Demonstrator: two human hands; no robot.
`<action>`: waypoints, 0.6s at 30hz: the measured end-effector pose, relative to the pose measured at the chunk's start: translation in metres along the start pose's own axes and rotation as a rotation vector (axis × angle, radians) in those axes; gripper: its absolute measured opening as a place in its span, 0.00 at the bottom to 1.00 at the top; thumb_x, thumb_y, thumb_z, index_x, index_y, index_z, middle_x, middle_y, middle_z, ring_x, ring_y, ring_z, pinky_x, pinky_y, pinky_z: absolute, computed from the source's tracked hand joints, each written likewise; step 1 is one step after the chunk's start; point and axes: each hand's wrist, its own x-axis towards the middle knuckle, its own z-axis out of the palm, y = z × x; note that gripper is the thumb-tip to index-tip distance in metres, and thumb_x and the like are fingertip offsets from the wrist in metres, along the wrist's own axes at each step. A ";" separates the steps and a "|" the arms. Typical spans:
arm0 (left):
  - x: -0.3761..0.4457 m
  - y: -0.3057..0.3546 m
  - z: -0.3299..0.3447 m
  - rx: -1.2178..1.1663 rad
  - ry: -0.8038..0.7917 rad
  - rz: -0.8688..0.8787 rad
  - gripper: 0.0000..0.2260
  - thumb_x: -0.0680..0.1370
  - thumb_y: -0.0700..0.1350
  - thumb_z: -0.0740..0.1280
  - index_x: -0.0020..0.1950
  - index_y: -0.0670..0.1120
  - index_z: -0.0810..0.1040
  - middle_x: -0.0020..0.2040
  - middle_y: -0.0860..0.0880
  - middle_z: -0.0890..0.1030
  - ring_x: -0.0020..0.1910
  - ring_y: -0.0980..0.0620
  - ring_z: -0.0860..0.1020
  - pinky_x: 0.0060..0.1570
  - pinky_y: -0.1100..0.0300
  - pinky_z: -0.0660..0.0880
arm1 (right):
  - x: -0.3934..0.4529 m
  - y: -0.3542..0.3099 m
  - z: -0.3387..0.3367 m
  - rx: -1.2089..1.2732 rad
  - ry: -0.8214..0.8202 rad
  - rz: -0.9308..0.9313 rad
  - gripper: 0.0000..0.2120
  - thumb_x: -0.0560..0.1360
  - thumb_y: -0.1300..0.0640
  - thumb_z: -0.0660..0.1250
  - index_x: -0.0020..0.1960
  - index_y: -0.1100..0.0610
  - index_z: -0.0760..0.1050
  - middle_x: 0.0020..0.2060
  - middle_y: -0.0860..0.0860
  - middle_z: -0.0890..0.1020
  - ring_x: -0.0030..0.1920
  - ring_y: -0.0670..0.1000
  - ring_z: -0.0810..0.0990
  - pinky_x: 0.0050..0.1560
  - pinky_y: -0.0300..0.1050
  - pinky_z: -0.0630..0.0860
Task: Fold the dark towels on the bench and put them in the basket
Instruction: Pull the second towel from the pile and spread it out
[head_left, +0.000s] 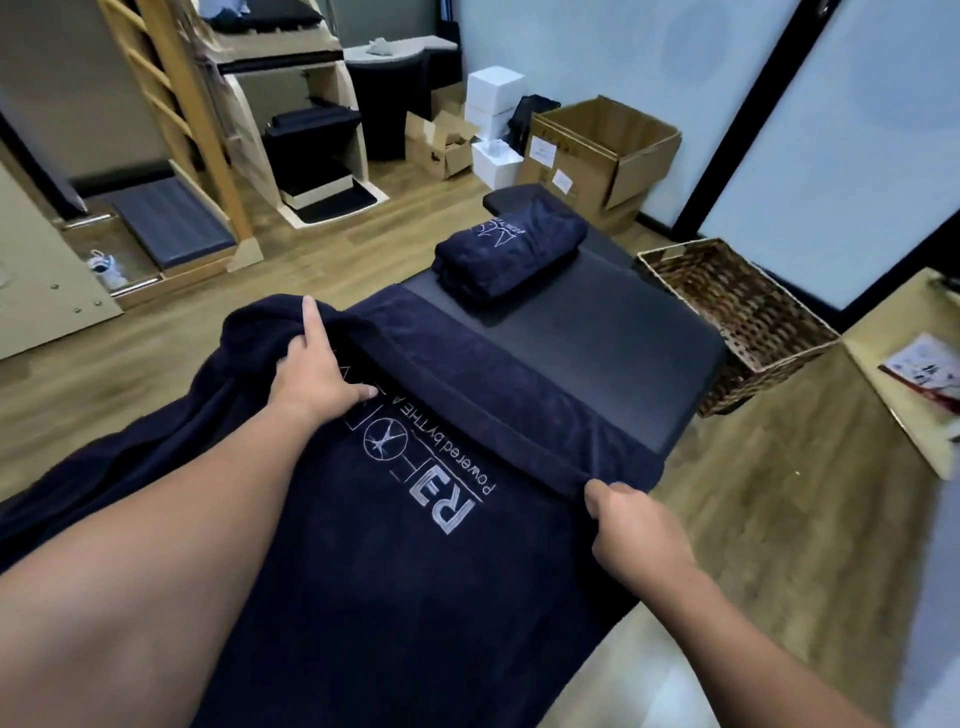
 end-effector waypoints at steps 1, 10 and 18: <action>0.011 0.008 0.006 0.008 -0.004 -0.009 0.64 0.66 0.51 0.83 0.81 0.57 0.33 0.75 0.39 0.66 0.71 0.33 0.68 0.69 0.40 0.69 | 0.010 0.007 -0.002 0.000 -0.010 -0.003 0.11 0.70 0.67 0.57 0.47 0.52 0.66 0.41 0.49 0.72 0.41 0.56 0.76 0.36 0.48 0.67; 0.075 0.066 0.058 0.164 -0.094 0.025 0.59 0.68 0.49 0.81 0.78 0.66 0.35 0.79 0.39 0.58 0.76 0.33 0.61 0.67 0.34 0.69 | 0.086 0.073 -0.005 -0.025 -0.039 0.100 0.09 0.71 0.65 0.57 0.47 0.53 0.69 0.45 0.50 0.75 0.45 0.56 0.77 0.37 0.46 0.67; 0.065 0.095 0.118 0.701 -0.479 0.031 0.37 0.76 0.56 0.72 0.80 0.58 0.57 0.82 0.45 0.48 0.81 0.38 0.46 0.68 0.22 0.53 | 0.139 0.086 0.019 0.005 -0.168 0.027 0.09 0.78 0.55 0.62 0.57 0.54 0.70 0.54 0.53 0.77 0.52 0.57 0.79 0.42 0.48 0.71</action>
